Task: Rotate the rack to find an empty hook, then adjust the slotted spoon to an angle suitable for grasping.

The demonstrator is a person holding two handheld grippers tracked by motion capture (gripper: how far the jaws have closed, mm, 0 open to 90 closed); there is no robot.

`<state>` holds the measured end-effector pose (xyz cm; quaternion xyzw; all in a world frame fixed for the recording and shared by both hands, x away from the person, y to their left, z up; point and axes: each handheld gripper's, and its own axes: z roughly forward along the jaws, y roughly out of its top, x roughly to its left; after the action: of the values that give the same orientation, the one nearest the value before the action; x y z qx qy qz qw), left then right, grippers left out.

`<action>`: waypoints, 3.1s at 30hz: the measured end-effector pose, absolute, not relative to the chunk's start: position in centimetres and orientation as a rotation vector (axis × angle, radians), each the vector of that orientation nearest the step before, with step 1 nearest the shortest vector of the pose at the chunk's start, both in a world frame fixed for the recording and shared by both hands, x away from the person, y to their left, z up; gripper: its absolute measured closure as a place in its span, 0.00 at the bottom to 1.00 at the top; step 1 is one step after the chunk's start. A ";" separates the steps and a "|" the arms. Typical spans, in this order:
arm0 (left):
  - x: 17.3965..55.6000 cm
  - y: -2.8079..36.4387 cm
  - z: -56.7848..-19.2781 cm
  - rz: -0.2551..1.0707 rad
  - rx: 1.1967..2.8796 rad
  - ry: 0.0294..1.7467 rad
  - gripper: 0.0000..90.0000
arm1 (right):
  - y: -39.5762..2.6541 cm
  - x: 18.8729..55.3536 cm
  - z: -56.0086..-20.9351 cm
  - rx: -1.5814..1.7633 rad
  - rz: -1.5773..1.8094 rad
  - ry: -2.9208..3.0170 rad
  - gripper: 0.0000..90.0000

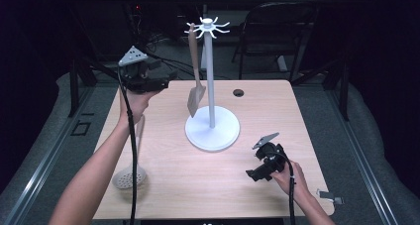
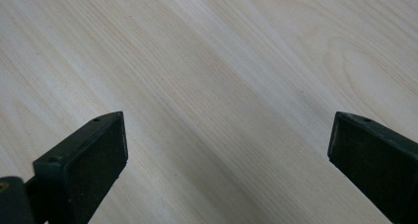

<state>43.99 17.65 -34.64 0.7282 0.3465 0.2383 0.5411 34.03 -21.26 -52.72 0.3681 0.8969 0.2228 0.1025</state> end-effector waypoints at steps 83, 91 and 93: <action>42.6 27.0 -55.1 0.353 2.127 1.647 0.67 | -20.2 33.7 -52.8 1.028 0.593 2.665 0.02; 42.6 27.1 -55.3 0.318 2.131 1.658 0.70 | -20.3 33.7 -52.8 1.031 0.610 2.661 0.02; 42.6 27.1 -55.3 0.320 2.131 1.652 0.73 | -20.3 33.7 -52.8 1.030 0.610 2.660 0.02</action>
<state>42.63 27.07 -55.32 0.7671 0.5946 0.1153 0.2115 33.70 -20.29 -52.78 0.3510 0.9061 0.2078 0.1120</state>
